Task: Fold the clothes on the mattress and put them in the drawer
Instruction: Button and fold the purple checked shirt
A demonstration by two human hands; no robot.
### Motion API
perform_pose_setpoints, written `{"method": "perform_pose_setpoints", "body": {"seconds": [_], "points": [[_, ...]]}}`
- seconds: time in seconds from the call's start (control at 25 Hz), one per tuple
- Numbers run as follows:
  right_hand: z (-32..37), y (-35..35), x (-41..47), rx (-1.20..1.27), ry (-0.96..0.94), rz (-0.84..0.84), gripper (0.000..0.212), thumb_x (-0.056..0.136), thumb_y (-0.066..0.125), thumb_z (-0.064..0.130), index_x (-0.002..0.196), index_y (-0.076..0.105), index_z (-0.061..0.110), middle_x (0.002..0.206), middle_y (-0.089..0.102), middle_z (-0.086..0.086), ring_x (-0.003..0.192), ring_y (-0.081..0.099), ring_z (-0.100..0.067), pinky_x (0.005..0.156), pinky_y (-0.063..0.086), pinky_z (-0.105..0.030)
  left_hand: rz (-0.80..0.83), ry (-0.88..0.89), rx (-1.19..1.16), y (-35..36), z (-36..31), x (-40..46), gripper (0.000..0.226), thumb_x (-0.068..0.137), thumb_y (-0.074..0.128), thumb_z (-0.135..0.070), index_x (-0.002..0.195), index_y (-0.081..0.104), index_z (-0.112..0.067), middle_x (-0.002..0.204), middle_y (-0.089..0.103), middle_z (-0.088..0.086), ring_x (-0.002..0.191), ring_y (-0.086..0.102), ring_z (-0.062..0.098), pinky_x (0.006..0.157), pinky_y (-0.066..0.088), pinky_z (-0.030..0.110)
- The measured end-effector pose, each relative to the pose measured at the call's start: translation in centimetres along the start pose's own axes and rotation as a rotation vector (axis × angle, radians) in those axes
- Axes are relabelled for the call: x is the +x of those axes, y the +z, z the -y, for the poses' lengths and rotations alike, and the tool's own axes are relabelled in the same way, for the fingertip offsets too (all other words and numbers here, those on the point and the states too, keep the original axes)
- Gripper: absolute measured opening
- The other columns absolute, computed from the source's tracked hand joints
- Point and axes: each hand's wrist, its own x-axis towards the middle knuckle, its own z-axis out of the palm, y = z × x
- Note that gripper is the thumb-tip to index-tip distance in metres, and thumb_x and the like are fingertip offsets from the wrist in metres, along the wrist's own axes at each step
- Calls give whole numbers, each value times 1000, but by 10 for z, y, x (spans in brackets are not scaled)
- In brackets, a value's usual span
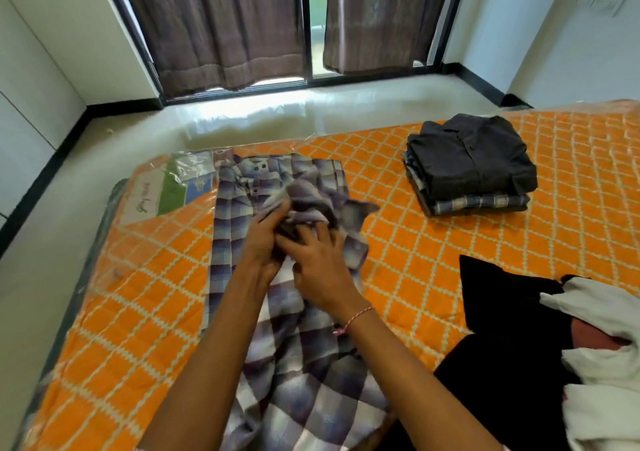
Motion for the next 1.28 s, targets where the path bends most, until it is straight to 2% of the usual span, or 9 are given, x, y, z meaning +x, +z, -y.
{"method": "perform_pose_setpoints", "body": {"seconds": [0.2,0.36,0.56,0.68,0.8,0.96,1.12,1.2,1.28], "points": [[27,40,-60,-184,6,-213,58,82,60,5,137,52,20,132,57,-16,109,62,-32,75,53,-34,-21,271,-364,-68,-46,-45,40,87,55,-35,98,71,0,95,72,16,85,71,26,80,58,37],[53,66,-85,-158,-20,17,53,69,79,13,120,65,21,92,65,-3,72,62,-21,49,40,-26,-290,482,-571,-139,-30,-90,54,98,32,-50,101,71,-12,98,73,10,97,68,26,94,50,39],[68,82,-93,-184,81,493,32,94,40,15,125,48,17,114,60,-11,103,57,-34,66,34,-38,-840,-27,-63,-141,35,-108,29,98,47,-27,108,60,-4,82,56,9,101,54,32,89,45,39],[75,77,-90,-133,-2,316,30,93,41,17,122,48,15,100,66,-11,86,62,-35,57,28,-34,-712,124,-153,-147,1,-102,23,102,38,-16,94,58,-7,86,61,5,83,61,21,73,49,27],[90,83,-90,-13,-25,260,34,89,50,20,122,49,16,97,67,-9,84,61,-34,60,35,-34,-748,259,-327,-164,-21,-116,30,101,41,-26,114,56,-4,106,67,12,98,65,27,88,48,37],[77,95,-96,12,-28,721,46,88,58,31,129,46,13,110,63,-14,101,59,-34,69,42,-34,-1350,-22,616,-166,21,-131,81,90,61,-27,150,12,-5,151,23,22,140,23,39,106,27,49],[47,101,-94,-178,-32,398,56,96,44,46,145,35,23,151,33,-13,140,28,-36,104,28,-47,-514,171,1854,-162,64,-102,69,99,34,-44,152,-2,-19,160,-7,12,147,-10,27,113,-4,52],[29,104,-99,-271,-22,517,85,90,37,66,151,-7,27,155,-22,-8,145,-18,-32,114,-3,-55,-237,15,2019,-175,69,-88,73,97,22,-58,150,-14,-24,158,-18,8,145,-20,24,113,-12,51],[21,110,-111,-253,-28,637,90,83,20,77,142,-27,29,147,-37,-5,140,-30,-28,113,-14,-52,-168,-123,2006,-187,71,-88,84,84,4,-75,149,-18,-26,157,-22,5,144,-23,22,113,-14,50]]}}
